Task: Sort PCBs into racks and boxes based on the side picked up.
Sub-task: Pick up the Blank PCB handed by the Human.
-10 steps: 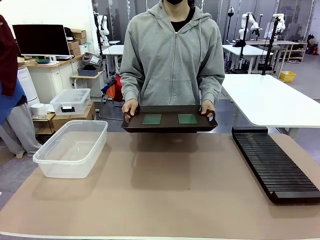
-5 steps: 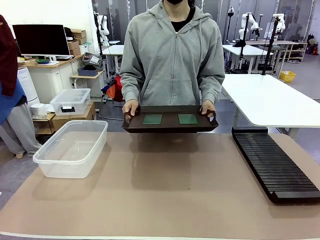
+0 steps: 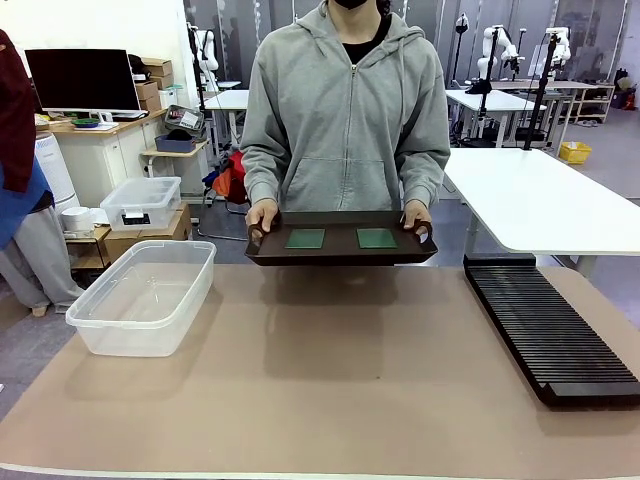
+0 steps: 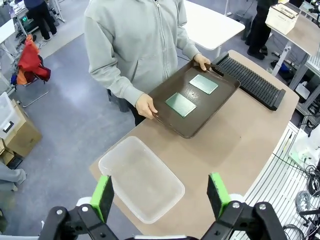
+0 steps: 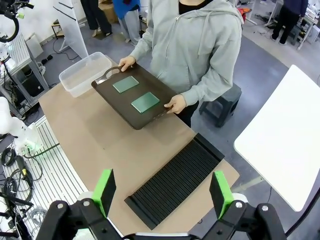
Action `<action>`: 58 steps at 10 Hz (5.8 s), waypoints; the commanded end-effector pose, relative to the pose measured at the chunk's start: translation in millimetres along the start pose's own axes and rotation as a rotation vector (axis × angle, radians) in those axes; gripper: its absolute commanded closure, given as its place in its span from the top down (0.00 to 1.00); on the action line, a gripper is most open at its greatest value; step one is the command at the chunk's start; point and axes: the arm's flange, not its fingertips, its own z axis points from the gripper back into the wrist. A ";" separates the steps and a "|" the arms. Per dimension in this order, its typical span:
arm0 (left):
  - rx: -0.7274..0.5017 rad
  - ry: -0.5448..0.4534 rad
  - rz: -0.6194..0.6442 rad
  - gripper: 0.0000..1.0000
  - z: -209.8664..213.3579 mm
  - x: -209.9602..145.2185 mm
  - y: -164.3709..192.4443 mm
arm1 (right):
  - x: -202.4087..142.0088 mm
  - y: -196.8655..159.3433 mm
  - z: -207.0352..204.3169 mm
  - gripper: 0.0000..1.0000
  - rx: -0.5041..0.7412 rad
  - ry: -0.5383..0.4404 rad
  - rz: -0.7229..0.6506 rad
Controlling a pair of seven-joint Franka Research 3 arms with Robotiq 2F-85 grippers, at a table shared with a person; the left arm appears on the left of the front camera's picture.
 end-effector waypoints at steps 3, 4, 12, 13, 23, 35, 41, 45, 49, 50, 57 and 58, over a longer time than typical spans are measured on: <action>-0.007 0.007 -0.003 1.00 -0.8 1.9 0.3 | -0.6 1.6 0.4 1.00 0.001 -0.002 -0.003; -0.007 0.007 -0.003 1.00 -0.8 1.9 0.3 | -0.6 1.6 0.4 1.00 0.001 -0.002 -0.003; -0.007 0.007 -0.003 1.00 -0.8 1.9 0.3 | -0.6 1.6 0.4 1.00 0.001 -0.002 -0.003; -0.007 0.007 -0.003 1.00 -0.8 1.9 0.3 | -0.6 1.6 0.4 1.00 0.001 -0.002 -0.003; -0.007 0.007 -0.003 1.00 -0.8 1.9 0.3 | -0.6 1.6 0.4 1.00 0.001 -0.002 -0.003; -0.007 0.007 -0.003 1.00 -0.8 1.9 0.3 | -0.6 1.6 0.4 1.00 0.001 -0.002 -0.003; -0.007 0.007 -0.003 1.00 -0.8 1.9 0.3 | -0.6 1.6 0.4 1.00 0.001 -0.002 -0.003; -0.007 0.007 -0.003 1.00 -0.8 1.9 0.3 | -0.6 1.6 0.4 1.00 0.001 -0.002 -0.003; -0.007 0.007 -0.003 1.00 -0.8 1.9 0.3 | -0.6 1.6 0.4 1.00 0.001 -0.002 -0.003; -0.007 0.007 -0.003 1.00 -0.8 1.9 0.3 | -0.6 1.6 0.4 1.00 0.001 -0.002 -0.003; -0.315 0.277 0.376 1.00 -47.1 -9.7 12.0 | -0.6 1.6 0.4 1.00 0.001 -0.002 -0.003; -0.352 0.305 0.443 1.00 -63.0 -16.8 15.8 | -0.6 1.6 0.4 1.00 0.001 -0.002 -0.003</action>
